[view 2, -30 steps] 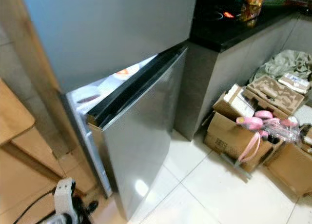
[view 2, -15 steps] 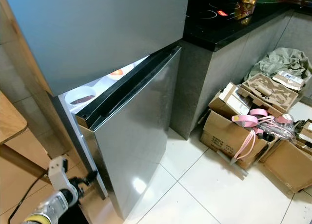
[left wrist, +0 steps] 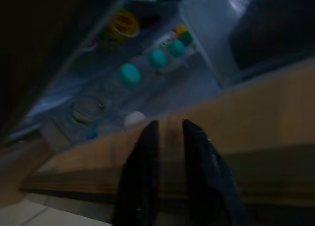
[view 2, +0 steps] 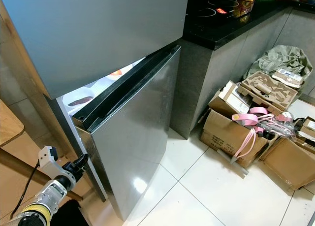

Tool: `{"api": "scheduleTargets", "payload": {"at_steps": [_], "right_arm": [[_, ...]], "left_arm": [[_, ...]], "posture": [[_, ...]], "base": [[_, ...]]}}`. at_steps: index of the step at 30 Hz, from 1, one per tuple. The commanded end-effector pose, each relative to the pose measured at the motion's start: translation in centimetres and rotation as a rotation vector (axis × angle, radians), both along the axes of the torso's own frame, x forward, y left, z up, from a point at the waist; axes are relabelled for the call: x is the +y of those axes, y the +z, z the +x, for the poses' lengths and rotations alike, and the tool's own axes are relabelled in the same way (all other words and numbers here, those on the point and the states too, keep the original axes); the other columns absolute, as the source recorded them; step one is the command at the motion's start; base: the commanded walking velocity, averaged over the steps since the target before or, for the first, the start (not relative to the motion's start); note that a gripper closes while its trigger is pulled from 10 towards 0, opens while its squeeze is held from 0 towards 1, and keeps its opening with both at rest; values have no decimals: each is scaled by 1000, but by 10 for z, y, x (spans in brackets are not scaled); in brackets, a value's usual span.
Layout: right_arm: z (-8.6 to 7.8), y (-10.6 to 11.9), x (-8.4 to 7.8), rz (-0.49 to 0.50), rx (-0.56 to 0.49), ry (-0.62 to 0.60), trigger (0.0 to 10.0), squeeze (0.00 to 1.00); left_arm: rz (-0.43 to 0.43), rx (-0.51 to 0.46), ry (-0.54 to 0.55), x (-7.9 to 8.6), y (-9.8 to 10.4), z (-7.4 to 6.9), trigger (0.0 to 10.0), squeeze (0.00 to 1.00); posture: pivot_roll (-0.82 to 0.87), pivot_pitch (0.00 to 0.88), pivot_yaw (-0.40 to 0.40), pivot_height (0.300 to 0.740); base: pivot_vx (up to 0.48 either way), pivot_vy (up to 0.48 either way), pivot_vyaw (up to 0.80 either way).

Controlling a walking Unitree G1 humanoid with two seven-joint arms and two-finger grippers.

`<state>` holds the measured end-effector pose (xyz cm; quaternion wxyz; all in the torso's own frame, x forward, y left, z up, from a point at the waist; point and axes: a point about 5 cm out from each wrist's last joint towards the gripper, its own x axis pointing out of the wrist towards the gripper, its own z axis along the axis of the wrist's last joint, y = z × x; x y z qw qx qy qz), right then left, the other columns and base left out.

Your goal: Restocking fridge

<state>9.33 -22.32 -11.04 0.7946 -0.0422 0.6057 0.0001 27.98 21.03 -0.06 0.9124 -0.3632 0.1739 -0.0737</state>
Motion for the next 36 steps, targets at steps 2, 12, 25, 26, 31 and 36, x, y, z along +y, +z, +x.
{"api": "scheduleTargets", "payload": {"at_steps": [2,12,25,26,31,36], "right_arm": [[-2,-1,1,0,8,-2,10000,0],[-13,-3,1,2,23,-4,10000,0],[-17,-2,-5,-8,31,-4,10000,0],[-16,-2,-5,-9,30,-4,10000,0],[-3,0,-3,-9,-13,24,10000,0],[16,5,3,34,-104,110,10000,0]], "left_arm": [[-48,-15,-103,-20,-1,1,10000,0],[-209,-132,-418,-74,11,5,10000,0],[-347,-246,-1000,-130,20,-21,10000,0],[-327,-225,-982,-126,16,-22,10000,0],[-183,-73,-678,-79,-5,-23,10000,0],[-73,59,-475,-46,-24,-35,10000,0]], "posture": [[-58,0,17,740],[-65,0,17,740],[-70,0,15,740],[-70,0,15,740],[-67,0,13,740],[-65,0,11,740]], "base": [[0,0,0],[0,0,0],[0,0,0],[0,0,0],[0,0,0],[0,0,0]]}}
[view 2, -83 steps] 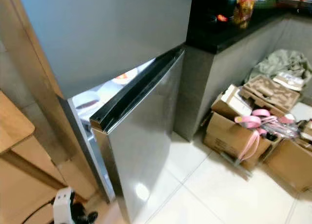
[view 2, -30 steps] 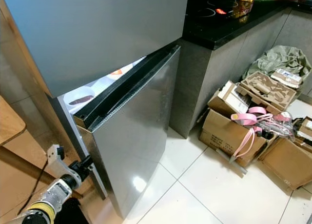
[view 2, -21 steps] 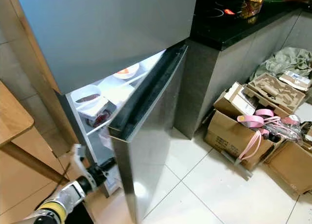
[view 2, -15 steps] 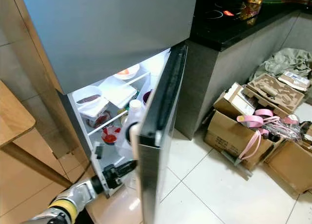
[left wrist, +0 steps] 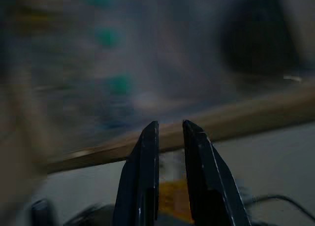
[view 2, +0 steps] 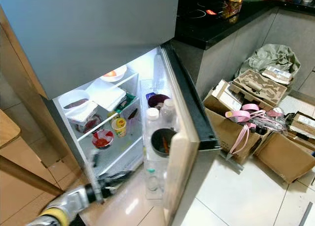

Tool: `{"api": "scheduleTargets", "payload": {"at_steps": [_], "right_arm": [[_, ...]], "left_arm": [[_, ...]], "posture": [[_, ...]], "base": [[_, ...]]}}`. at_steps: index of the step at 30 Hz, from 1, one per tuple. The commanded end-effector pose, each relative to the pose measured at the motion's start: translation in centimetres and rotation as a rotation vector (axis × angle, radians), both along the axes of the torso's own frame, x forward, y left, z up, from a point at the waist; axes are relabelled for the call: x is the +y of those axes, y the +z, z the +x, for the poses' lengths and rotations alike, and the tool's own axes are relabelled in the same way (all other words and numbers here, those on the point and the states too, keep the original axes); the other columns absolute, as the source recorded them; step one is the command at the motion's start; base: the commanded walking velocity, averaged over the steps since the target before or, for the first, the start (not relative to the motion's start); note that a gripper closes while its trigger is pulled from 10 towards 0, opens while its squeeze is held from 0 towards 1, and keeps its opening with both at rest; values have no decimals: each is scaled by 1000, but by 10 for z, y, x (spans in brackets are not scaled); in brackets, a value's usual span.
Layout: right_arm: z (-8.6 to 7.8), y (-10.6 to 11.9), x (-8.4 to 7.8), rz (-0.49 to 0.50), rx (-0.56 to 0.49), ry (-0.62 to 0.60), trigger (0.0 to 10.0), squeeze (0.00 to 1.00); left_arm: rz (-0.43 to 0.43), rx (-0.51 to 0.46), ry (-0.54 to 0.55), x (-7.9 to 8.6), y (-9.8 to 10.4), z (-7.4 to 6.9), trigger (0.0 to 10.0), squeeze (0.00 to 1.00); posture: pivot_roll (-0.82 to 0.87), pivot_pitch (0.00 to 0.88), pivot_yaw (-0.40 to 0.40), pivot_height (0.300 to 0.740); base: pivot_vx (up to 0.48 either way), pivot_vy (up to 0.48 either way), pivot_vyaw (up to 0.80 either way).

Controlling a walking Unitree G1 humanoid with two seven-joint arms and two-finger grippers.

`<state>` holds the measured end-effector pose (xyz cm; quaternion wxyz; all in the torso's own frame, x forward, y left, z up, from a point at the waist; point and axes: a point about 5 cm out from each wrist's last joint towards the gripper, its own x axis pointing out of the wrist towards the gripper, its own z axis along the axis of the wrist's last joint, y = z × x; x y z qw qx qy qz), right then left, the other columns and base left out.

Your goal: Restocking fridge

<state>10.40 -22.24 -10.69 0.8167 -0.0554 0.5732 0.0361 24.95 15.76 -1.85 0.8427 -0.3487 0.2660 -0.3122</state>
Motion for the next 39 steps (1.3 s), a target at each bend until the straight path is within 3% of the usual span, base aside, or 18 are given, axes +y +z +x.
{"api": "scheduleTargets", "payload": {"at_steps": [1,4,5,12,14,16,20,24,27,28,30,31,32,33,38,39], "right_arm": [[11,4,2,28,-60,36,10000,0],[20,8,0,65,-110,50,10000,0],[25,11,1,111,-133,112,10000,0],[34,22,-7,200,-195,250,10000,0],[50,35,-10,326,-256,319,10000,0],[56,40,-10,370,-277,348,10000,0],[91,72,-3,596,-401,461,10000,0],[108,86,7,661,-476,499,10000,0],[141,104,9,568,-647,425,10000,0],[141,104,9,568,-647,425,10000,0],[153,109,0,444,-708,344,10000,0],[153,109,0,444,-708,344,10000,0],[153,106,-18,296,-685,258,10000,0],[153,106,-18,296,-685,258,10000,0],[142,104,-59,80,-650,47,10000,0],[142,104,-59,80,-650,47,10000,0]], "left_arm": [[69,76,100,14,-12,-10,10000,0],[125,133,177,26,-21,-21,10000,0],[160,174,226,33,-27,-28,10000,0],[243,255,287,42,-40,-46,10000,0],[289,302,304,45,-47,-57,10000,0],[304,315,306,46,-49,-60,10000,0],[356,379,342,52,-57,-74,10000,0],[380,408,350,54,-61,-83,10000,0],[410,436,362,57,-65,-91,10000,0],[410,436,362,57,-65,-91,10000,0],[413,439,365,58,-65,-92,10000,0],[413,439,365,58,-65,-92,10000,0],[417,440,371,57,-65,-91,10000,0],[417,440,371,57,-65,-91,10000,0],[409,417,377,54,-62,-82,10000,0],[409,417,377,54,-62,-82,10000,0]], "posture": [[-65,0,11,740],[-67,0,14,740],[-67,0,14,740],[-69,0,14,740],[-71,0,13,740],[-71,0,13,740],[-67,0,13,740],[-64,0,13,740],[-64,0,13,740],[-64,0,13,740],[-64,0,13,740],[-64,0,13,740],[-61,0,13,740],[-61,0,13,740],[-61,0,9,740],[-61,0,9,740]], "base": [[0,0,0],[0,0,0],[0,0,0],[0,0,0],[0,0,0],[0,0,0],[0,0,0],[0,0,0],[0,0,0],[0,0,0],[0,0,0],[0,0,0],[0,0,0],[0,0,0],[0,0,0],[0,0,0]]}}
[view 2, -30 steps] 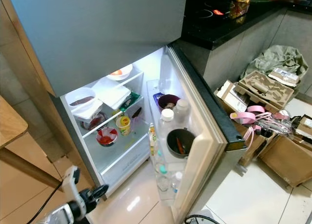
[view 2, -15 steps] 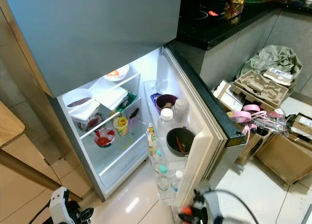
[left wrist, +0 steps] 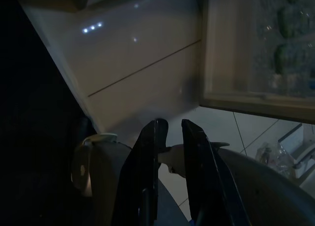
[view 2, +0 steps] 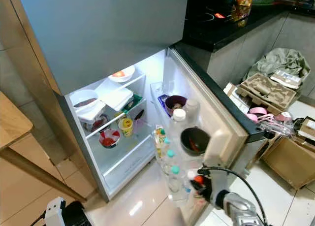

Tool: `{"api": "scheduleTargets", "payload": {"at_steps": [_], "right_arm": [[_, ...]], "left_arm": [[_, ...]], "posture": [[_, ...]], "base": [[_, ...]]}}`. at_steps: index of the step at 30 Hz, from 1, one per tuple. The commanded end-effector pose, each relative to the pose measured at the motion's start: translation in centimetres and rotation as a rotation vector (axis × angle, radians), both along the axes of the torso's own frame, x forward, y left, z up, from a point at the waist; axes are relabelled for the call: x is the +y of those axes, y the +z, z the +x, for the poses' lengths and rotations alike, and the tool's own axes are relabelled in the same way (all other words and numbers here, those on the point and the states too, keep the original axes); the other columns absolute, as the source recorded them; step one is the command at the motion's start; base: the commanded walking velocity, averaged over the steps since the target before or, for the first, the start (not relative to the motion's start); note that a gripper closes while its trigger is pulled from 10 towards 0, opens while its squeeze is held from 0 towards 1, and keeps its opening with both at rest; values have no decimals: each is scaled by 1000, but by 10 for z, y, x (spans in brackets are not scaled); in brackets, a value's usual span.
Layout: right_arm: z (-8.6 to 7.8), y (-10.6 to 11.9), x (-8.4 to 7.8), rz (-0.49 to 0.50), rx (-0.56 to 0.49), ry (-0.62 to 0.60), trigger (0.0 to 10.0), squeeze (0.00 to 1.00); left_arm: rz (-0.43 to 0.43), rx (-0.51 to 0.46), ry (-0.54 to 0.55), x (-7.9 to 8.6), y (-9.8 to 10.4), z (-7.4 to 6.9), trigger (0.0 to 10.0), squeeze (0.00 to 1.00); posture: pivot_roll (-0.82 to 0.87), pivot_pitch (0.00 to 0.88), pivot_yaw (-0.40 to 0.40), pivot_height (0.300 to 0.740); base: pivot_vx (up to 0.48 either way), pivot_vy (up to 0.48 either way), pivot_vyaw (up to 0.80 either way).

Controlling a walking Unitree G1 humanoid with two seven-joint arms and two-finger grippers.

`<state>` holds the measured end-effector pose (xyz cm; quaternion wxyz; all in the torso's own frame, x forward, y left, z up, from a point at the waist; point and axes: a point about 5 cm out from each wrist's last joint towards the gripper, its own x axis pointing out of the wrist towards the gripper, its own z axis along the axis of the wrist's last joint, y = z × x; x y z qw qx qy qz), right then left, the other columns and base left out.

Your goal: Restocking fridge

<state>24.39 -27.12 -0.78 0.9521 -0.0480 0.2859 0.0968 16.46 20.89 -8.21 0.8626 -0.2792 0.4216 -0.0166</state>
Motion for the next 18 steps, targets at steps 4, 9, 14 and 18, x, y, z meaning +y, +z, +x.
{"api": "scheduleTargets", "payload": {"at_steps": [4,9,14,18], "right_arm": [[-3,6,-25,-58,-23,-166,10000,0],[-20,1,-47,-153,17,-306,10000,0],[-45,-24,-40,-159,144,-354,10000,0],[-63,-40,-30,-135,224,-352,10000,0]], "left_arm": [[23,-6,-6,2,2,4,10000,0],[34,2,-24,1,1,3,10000,0],[45,16,-27,0,-1,-2,10000,0],[52,26,-29,0,-3,-5,10000,0]], "posture": [[-65,0,10,740],[-71,0,13,740],[-69,0,10,740],[-67,0,8,740]], "base": [[0,0,0],[0,0,0],[0,0,0],[0,0,0]]}}
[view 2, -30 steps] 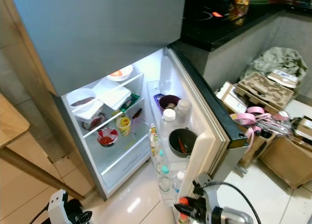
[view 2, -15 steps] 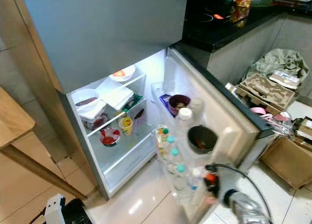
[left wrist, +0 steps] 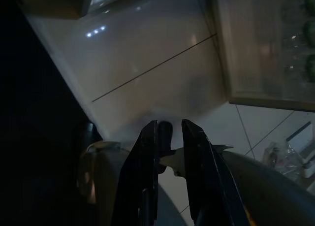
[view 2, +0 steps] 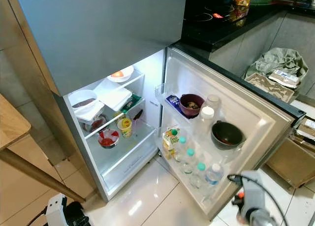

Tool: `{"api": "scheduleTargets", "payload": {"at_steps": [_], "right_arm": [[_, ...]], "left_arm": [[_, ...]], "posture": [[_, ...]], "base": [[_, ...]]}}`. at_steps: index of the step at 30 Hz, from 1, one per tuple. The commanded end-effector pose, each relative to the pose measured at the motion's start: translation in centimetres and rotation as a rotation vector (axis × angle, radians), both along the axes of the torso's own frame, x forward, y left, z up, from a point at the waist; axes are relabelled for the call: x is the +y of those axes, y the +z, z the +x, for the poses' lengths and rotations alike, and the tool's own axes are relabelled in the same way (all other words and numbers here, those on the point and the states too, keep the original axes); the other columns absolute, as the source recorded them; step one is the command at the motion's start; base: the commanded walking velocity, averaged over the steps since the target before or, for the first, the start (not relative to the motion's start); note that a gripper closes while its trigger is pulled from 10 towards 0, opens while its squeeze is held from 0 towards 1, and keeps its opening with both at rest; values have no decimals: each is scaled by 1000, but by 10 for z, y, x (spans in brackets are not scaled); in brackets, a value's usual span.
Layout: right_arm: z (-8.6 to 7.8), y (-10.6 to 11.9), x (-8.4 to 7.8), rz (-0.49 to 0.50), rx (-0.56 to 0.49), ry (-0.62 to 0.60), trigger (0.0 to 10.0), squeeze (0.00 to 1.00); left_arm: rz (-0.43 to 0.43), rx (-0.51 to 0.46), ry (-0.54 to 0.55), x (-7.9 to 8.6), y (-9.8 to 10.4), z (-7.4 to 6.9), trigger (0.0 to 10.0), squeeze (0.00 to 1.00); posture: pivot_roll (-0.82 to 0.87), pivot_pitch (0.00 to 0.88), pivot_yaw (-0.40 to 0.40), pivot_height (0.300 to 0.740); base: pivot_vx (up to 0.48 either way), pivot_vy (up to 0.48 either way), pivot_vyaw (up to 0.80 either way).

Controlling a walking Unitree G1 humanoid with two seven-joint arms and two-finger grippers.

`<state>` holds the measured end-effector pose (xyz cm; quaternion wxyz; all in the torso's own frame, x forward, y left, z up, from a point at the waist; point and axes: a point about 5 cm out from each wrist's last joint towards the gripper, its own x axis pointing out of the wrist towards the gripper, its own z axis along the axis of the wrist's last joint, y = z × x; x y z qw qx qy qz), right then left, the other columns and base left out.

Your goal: Restocking fridge

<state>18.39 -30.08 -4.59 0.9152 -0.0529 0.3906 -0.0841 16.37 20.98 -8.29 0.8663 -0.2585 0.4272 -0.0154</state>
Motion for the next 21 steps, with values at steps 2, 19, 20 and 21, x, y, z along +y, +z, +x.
{"api": "scheduleTargets", "payload": {"at_steps": [2,19,20,21], "right_arm": [[-9,-8,6,55,36,7,10000,0],[59,36,63,457,-288,487,10000,0],[59,36,63,457,-288,487,10000,0],[64,40,66,462,-303,509,10000,0]], "left_arm": [[17,23,-12,-1,-3,-5,10000,0],[64,21,-27,-1,-3,-4,10000,0],[64,21,-27,-1,-3,-4,10000,0],[69,19,-26,-1,-3,-3,10000,0]], "posture": [[-67,0,8,740],[-64,0,7,740],[-64,0,7,740],[-64,0,7,740]], "base": [[0,0,0],[0,0,0],[0,0,0],[0,0,0]]}}
